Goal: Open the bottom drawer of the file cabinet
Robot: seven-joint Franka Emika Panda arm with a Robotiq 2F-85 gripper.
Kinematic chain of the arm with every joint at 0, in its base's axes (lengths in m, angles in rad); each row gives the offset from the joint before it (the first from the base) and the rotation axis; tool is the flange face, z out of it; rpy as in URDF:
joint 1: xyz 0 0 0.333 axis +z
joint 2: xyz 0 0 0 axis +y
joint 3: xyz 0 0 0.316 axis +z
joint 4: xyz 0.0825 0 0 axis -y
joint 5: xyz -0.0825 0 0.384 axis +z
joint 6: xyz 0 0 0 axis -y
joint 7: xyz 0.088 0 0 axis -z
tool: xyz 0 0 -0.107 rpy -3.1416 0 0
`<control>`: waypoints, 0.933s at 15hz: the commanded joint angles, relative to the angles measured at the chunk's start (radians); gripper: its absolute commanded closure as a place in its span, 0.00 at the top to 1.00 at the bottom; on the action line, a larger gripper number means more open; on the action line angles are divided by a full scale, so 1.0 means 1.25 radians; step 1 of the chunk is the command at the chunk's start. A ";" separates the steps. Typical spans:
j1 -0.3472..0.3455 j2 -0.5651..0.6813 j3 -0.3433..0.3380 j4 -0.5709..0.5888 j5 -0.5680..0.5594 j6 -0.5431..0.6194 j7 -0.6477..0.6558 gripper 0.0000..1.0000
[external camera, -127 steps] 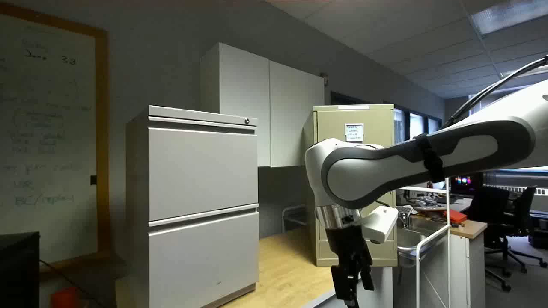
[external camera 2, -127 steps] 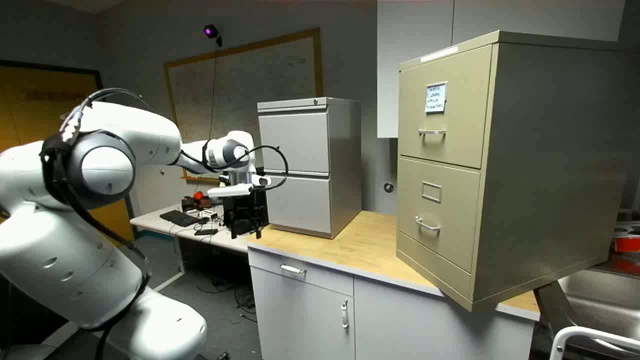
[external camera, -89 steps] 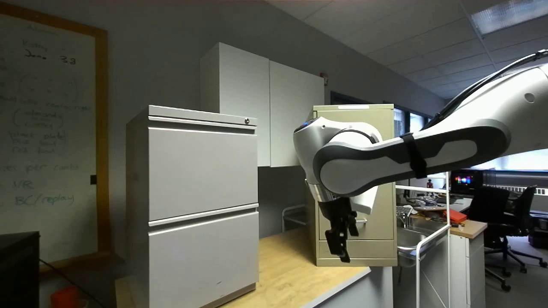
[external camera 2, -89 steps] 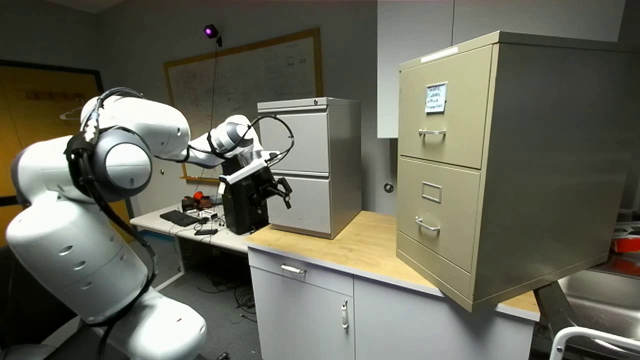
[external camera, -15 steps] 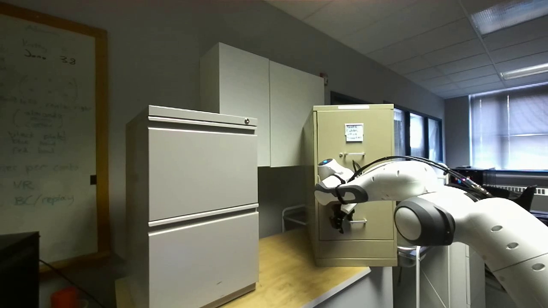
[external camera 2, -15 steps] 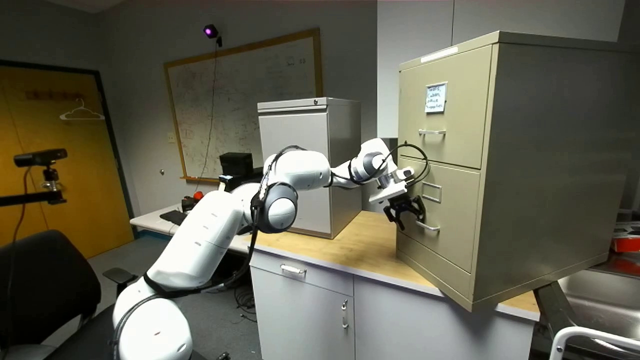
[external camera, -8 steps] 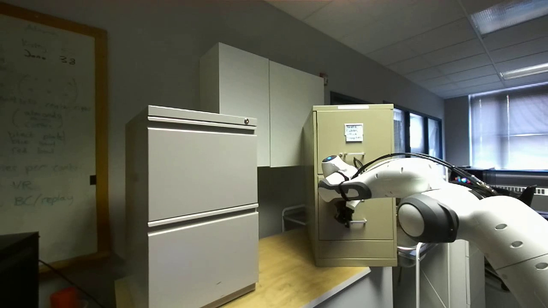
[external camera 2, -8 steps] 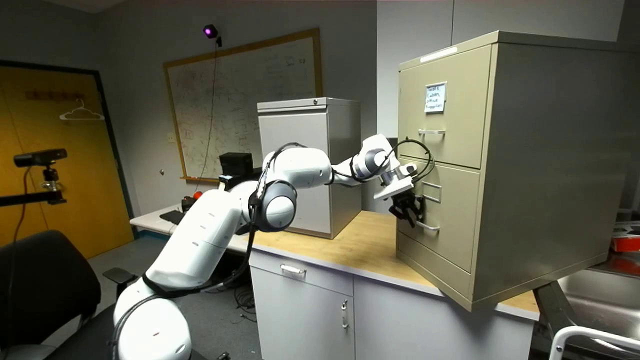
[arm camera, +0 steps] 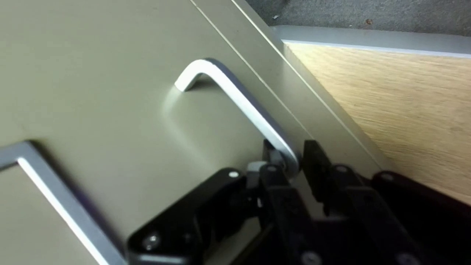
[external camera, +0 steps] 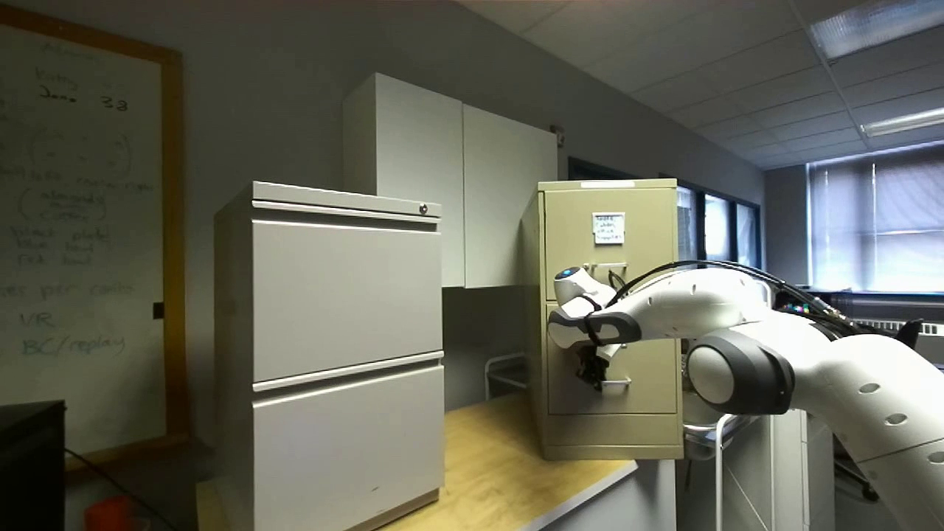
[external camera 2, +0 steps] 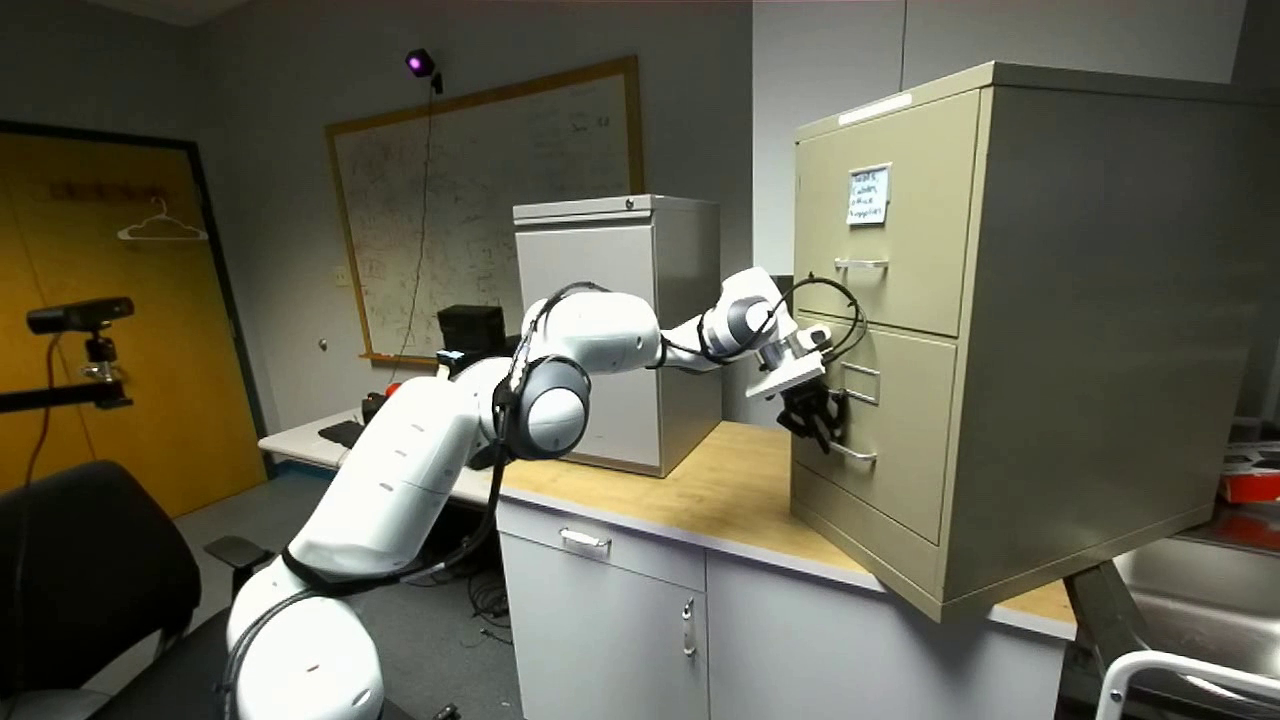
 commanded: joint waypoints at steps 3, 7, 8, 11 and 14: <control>0.047 -0.057 0.048 -0.088 0.020 -0.049 -0.010 0.08; 0.045 -0.066 0.048 -0.123 0.008 -0.022 -0.003 0.08; 0.045 -0.070 0.048 -0.134 0.005 -0.014 -0.002 0.08; 0.043 -0.085 0.049 -0.166 -0.003 0.011 -0.005 0.08; 0.041 -0.105 0.048 -0.201 -0.012 0.035 -0.014 0.08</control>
